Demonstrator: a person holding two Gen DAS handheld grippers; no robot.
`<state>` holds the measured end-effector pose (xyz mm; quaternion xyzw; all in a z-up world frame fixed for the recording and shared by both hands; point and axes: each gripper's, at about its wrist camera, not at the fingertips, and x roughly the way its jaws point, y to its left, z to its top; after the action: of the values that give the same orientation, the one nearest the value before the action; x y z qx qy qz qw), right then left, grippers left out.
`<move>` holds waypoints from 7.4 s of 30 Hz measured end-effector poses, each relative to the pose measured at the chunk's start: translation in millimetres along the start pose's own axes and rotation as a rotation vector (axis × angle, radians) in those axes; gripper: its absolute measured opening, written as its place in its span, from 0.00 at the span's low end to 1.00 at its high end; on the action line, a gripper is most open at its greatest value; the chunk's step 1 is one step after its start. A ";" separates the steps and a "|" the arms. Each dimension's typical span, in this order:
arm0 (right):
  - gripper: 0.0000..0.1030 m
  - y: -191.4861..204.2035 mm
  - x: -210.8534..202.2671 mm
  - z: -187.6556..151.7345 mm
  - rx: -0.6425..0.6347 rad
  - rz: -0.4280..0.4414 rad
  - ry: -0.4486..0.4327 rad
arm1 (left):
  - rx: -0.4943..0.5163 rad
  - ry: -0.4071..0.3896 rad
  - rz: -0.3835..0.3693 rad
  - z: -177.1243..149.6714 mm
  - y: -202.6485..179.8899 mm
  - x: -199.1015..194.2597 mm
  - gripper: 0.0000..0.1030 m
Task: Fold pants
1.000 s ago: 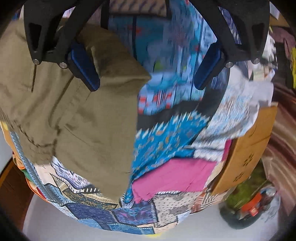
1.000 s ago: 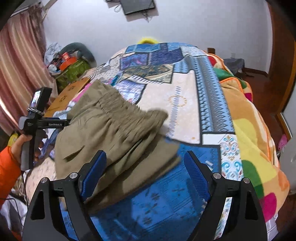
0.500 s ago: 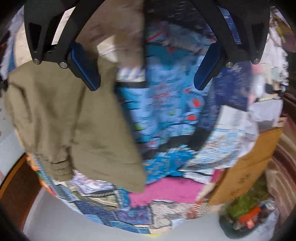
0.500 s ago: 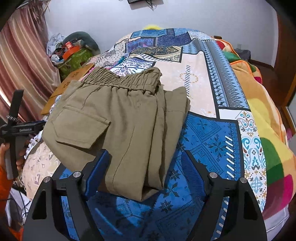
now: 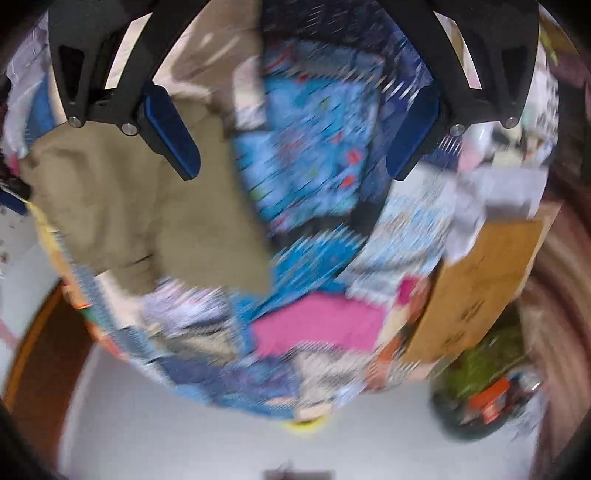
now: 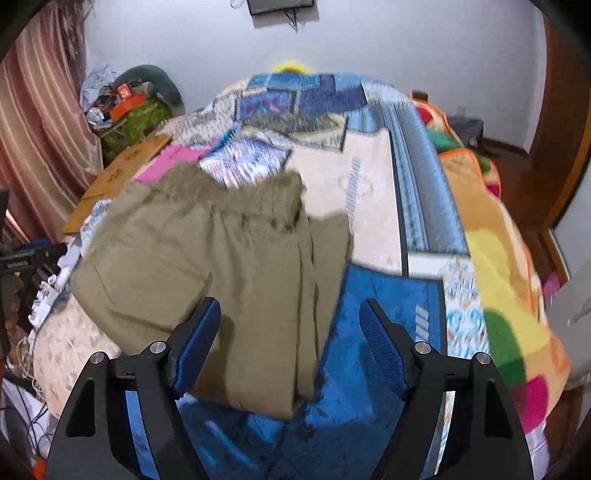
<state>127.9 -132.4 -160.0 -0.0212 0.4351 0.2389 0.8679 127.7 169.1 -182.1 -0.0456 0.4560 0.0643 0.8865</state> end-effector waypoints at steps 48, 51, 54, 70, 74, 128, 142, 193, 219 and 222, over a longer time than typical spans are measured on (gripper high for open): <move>0.70 -48.0 60.0 2.7 0.181 0.160 0.175 | -0.058 0.184 -0.288 5.2 -13.2 89.7 0.51; 0.73 -49.5 68.5 6.5 0.196 0.214 0.188 | -0.069 0.183 -0.328 12.3 -18.4 94.7 0.51; 0.69 -44.6 72.8 12.8 0.173 0.227 0.190 | -0.034 0.164 -0.309 20.5 -27.6 97.4 0.49; 0.15 -29.6 55.6 47.0 0.106 0.164 0.073 | 0.092 -0.016 -0.104 47.3 -44.9 62.5 0.05; 0.15 -21.6 42.2 63.6 0.070 0.159 0.030 | 0.066 -0.058 -0.106 62.8 -34.8 47.3 0.03; 0.15 9.9 46.5 161.4 -0.093 0.118 -0.088 | 0.049 -0.134 -0.060 174.4 6.1 54.0 0.04; 0.15 95.5 122.8 240.7 -0.126 0.196 -0.153 | -0.005 -0.153 0.095 246.0 106.9 103.2 0.04; 0.42 167.3 -124.9 145.2 -0.301 0.204 -0.617 | 0.020 -0.664 0.060 89.7 -6.6 -215.9 0.53; 0.99 171.5 -156.4 76.9 -0.235 0.118 -0.711 | 0.033 -0.763 0.078 5.4 -44.3 -241.0 1.00; 0.99 170.5 -155.7 72.3 -0.230 0.119 -0.704 | 0.020 -0.764 0.071 4.8 -42.0 -240.8 1.00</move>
<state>28.9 -25.5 33.2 -0.0098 0.0807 0.3291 0.9408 -0.6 110.8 17.8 0.0060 0.0946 0.1028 0.9902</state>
